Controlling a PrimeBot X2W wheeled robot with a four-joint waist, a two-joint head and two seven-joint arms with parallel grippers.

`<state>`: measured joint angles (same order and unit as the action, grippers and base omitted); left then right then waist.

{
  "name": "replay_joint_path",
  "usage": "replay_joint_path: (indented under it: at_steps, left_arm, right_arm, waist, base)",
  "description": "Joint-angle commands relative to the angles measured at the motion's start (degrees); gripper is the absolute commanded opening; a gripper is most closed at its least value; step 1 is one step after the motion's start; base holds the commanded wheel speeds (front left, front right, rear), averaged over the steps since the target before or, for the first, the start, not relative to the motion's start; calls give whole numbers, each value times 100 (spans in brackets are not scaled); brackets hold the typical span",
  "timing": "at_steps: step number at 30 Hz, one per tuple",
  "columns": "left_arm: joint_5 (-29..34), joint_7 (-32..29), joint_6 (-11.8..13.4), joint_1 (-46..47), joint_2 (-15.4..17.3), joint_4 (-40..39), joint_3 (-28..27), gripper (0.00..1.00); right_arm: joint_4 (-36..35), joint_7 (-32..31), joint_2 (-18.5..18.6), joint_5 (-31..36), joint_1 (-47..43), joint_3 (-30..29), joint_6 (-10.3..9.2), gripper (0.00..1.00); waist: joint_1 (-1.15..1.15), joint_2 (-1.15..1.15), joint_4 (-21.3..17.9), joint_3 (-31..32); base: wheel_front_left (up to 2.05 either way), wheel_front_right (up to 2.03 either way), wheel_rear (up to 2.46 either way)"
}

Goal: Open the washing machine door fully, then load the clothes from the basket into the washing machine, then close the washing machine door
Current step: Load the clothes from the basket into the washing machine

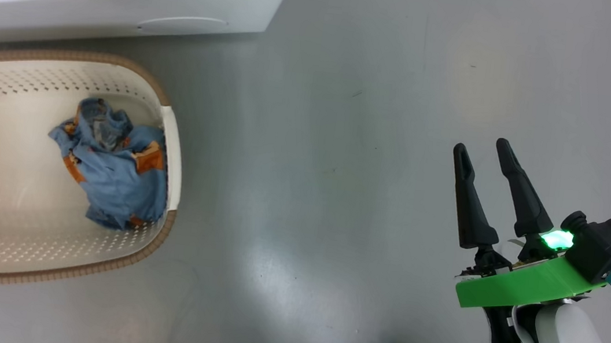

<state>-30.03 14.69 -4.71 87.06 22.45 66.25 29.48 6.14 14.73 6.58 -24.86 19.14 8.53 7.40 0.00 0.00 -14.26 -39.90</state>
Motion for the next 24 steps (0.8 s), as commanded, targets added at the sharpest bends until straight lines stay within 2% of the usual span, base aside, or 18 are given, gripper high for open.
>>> replay_joint_path:
  at_steps: [1,5,7,8,9,10,11,24]
  left_arm:
    - [33,26,19,1,205,71,-22,0]
    - [79,-223,-35,67,137,418,107,0]
    - [119,-359,-62,102,130,507,185,26]
    - [118,-401,-65,118,130,540,196,34]
    - [96,-478,-71,121,124,575,194,56]
    - [108,-526,-78,126,128,598,220,87]
    - [107,-545,-81,135,137,616,230,100]
    - [-108,-442,-161,103,4,703,186,100]
  right_arm:
    - [-104,27,-20,-35,-30,138,9,100]
    - [-88,27,-40,-45,-31,159,9,100]
    - [-80,27,-50,-47,-34,162,9,100]
    - [-75,27,-54,-50,-33,159,9,100]
    - [-69,27,-58,-53,-33,153,9,100]
    - [-65,27,-60,-56,-33,147,9,100]
    - [-61,27,-62,-59,-32,143,9,100]
    - [-87,27,-10,-39,-40,65,9,100]
  waist:
    - [0,0,-64,-1]
    - [0,0,-98,7]
    - [0,0,-104,14]
    - [0,0,-103,18]
    - [0,0,-99,27]
    - [0,0,-94,33]
    - [0,0,-87,40]
    - [0,0,101,116]
  base:
    - [0,0,0]
    - [0,0,0]
    - [0,0,0]
    - [0,0,0]
    - [0,0,0]
    - [0,0,0]
    - [0,0,0]
    - [0,0,0]
